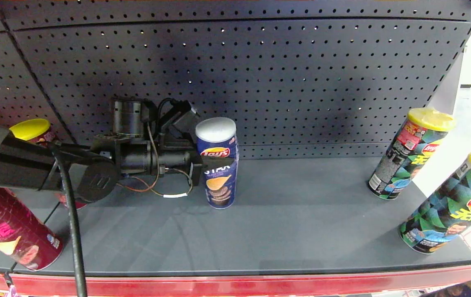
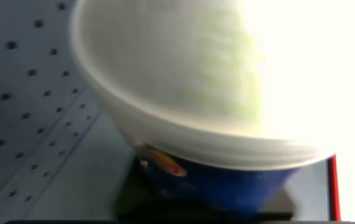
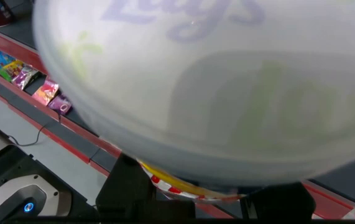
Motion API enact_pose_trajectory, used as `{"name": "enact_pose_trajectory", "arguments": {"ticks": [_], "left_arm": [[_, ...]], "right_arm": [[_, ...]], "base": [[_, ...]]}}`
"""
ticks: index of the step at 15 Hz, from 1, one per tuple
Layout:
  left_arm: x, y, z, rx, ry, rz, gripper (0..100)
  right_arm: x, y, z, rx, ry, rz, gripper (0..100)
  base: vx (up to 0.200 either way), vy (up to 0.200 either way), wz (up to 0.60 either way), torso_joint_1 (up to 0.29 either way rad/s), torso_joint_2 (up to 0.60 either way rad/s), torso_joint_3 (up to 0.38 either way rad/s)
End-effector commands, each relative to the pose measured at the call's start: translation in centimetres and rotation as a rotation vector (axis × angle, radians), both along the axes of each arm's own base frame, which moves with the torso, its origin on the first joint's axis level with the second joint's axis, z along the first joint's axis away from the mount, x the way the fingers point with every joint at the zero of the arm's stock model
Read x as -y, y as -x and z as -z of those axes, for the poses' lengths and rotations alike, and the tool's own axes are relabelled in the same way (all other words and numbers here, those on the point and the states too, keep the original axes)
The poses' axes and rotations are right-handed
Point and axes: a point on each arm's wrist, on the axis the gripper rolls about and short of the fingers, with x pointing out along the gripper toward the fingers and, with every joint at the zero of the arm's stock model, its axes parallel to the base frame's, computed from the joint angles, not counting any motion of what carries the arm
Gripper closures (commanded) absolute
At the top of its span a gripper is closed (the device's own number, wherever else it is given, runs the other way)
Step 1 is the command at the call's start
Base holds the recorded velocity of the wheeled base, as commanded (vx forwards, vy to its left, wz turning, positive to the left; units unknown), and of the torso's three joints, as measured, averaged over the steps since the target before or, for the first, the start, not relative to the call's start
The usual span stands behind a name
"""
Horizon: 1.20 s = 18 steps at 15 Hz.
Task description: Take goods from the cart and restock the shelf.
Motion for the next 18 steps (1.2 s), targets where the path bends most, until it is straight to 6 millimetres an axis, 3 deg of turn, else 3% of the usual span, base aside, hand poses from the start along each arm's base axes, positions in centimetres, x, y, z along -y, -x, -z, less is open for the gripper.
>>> {"name": "enact_pose_trajectory", "arguments": {"ticks": [1, 4, 10, 14, 18], "left_arm": [[0.3, 0.4, -0.1, 0.001, 0.000, 0.012, 100], [-0.3, 2.1, -0.1, -0.017, -0.008, 0.015, 100], [-2.2, 7.9, -0.8, -0.031, -0.016, 0.026, 100], [-1.9, 9.6, -1.0, -0.045, -0.011, 0.058, 100], [-1.0, 9.7, -0.2, -0.072, -0.025, 0.078, 100]], "right_arm": [[0.0, 0.0, 0.0, -0.002, 0.000, 0.000, 100], [0.0, 0.0, 0.0, -0.003, 0.000, -0.003, 100], [0.0, -0.1, 0.0, -0.006, 0.000, -0.011, 100], [0.0, -0.2, 0.1, -0.015, 0.000, -0.014, 100], [0.0, -0.2, 0.0, -0.013, 0.000, -0.014, 100]], "base": [[0.000, 0.000, 0.00, 0.000, 0.00, 0.000], [0.000, 0.000, 0.00, 0.000, 0.00, 0.000], [0.000, 0.000, 0.00, 0.000, 0.00, 0.000], [0.000, 0.000, 0.00, 0.000, 0.00, 0.000], [0.000, 0.000, 0.00, 0.000, 0.00, 0.000]]}}
